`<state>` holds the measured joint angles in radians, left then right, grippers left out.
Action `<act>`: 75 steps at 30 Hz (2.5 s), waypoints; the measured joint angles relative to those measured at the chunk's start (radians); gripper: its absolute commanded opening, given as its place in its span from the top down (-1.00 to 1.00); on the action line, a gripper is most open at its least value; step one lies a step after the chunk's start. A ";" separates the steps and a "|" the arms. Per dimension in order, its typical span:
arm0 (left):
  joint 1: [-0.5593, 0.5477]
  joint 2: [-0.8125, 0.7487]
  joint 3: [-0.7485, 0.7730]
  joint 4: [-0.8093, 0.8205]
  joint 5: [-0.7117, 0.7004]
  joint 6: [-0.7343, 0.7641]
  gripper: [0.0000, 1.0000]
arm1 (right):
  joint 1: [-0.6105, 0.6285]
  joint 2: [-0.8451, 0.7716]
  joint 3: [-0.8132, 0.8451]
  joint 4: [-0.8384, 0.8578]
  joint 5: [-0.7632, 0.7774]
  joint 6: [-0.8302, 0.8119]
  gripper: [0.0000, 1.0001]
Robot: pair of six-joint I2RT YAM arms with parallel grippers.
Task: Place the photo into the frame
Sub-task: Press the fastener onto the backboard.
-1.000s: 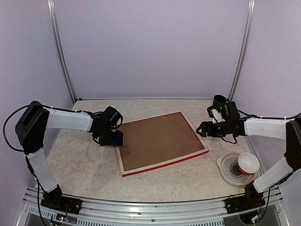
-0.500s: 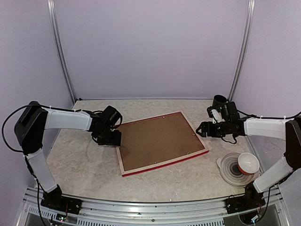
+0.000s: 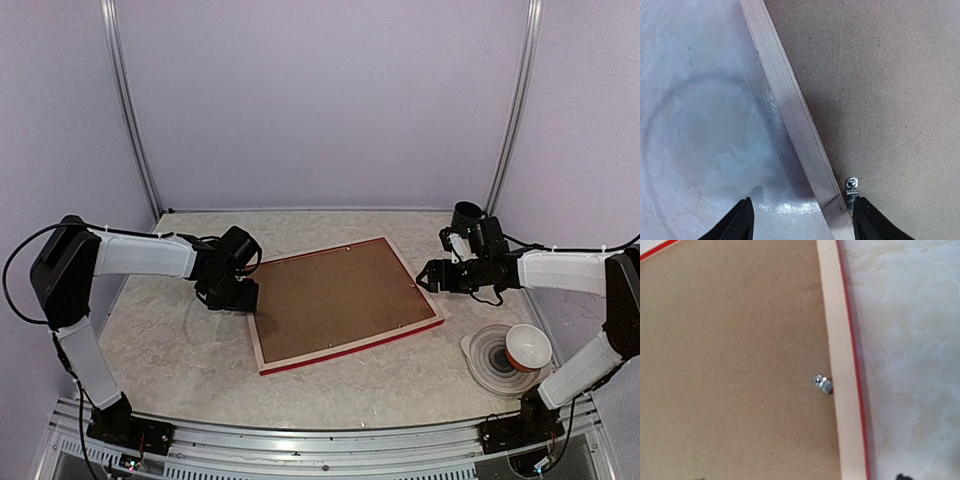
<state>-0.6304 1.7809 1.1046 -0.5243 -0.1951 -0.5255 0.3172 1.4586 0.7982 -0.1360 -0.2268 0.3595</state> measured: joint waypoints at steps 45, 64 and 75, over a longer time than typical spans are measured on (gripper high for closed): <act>-0.024 0.058 0.034 -0.012 -0.018 0.039 0.22 | 0.000 0.000 -0.010 0.000 -0.004 -0.001 -0.63; -0.003 0.022 -0.001 0.003 -0.068 0.005 -0.41 | 0.000 0.007 -0.010 0.000 -0.024 -0.001 -0.64; 0.024 -0.175 -0.014 0.019 -0.104 -0.012 -0.81 | 0.000 0.003 -0.013 0.005 -0.027 -0.002 -0.96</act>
<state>-0.6064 1.6058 1.0904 -0.5053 -0.2989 -0.5377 0.3172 1.4612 0.7849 -0.1307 -0.2543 0.3580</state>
